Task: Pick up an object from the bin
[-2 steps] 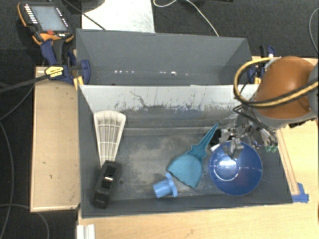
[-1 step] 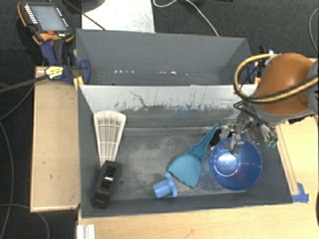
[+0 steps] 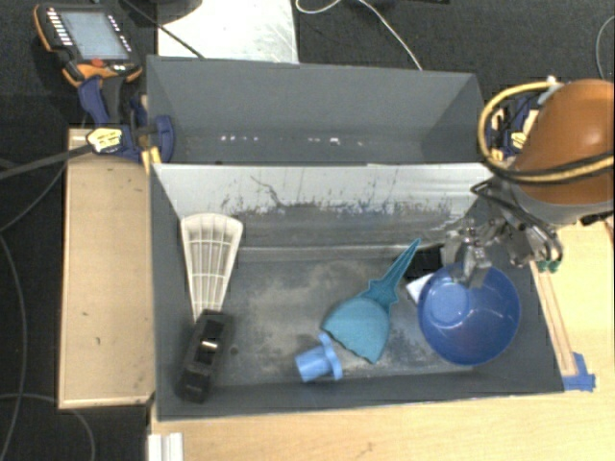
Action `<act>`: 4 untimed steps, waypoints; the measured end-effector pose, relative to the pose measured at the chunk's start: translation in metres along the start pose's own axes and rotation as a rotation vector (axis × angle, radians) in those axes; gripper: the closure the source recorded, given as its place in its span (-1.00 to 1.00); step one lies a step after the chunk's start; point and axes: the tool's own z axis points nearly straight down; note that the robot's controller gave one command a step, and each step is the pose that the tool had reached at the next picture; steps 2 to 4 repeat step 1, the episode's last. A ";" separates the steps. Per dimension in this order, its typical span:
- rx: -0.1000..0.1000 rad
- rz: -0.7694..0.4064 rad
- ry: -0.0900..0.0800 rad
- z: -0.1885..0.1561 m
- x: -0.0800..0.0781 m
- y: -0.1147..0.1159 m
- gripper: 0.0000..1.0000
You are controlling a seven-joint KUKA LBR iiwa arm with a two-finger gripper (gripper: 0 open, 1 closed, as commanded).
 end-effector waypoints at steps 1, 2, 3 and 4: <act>0.001 -0.083 -0.009 -0.022 -0.022 0.014 1.00; 0.001 -0.083 -0.009 -0.022 -0.022 0.014 1.00; 0.001 -0.083 -0.009 -0.022 -0.022 0.014 1.00; 0.001 -0.083 -0.009 -0.022 -0.022 0.014 1.00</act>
Offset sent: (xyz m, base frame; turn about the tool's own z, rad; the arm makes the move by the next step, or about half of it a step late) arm 0.0042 0.0277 -0.0902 -0.0099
